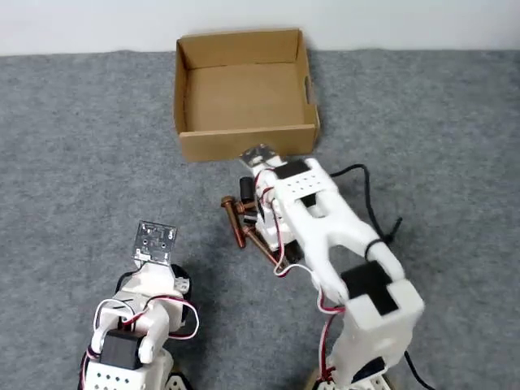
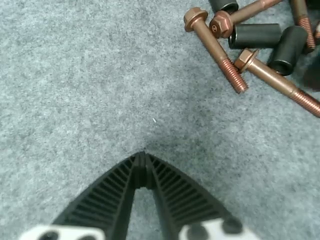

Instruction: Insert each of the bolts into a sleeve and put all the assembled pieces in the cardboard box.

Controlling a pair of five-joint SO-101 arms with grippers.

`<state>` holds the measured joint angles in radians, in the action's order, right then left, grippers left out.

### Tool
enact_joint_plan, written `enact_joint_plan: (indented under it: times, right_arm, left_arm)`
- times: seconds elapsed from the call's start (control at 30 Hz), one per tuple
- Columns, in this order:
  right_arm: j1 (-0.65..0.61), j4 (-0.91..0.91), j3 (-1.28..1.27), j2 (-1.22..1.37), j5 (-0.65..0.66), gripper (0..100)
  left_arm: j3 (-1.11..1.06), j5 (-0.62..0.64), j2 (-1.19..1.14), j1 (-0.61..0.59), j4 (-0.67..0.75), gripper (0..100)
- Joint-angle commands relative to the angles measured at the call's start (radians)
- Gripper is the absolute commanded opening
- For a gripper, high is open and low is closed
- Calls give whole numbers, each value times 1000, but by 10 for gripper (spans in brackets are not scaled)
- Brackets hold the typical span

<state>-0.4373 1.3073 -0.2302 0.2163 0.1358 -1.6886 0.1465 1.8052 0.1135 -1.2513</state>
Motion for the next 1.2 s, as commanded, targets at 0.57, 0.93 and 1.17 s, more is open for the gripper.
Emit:
enact_joint_plan:
  times: [0.57,0.93,1.17]
  right_arm:
    - [504,418,-49,-921,-9,8]
    - [584,306,-428,-1294,-11,8]
    - [582,318,-574,-1408,-245,8]
  left_arm:
    - [4,-3,6,-3,-5,6]
    - [4,-3,6,-3,-5,6]
    - [4,-3,6,-3,-5,6]
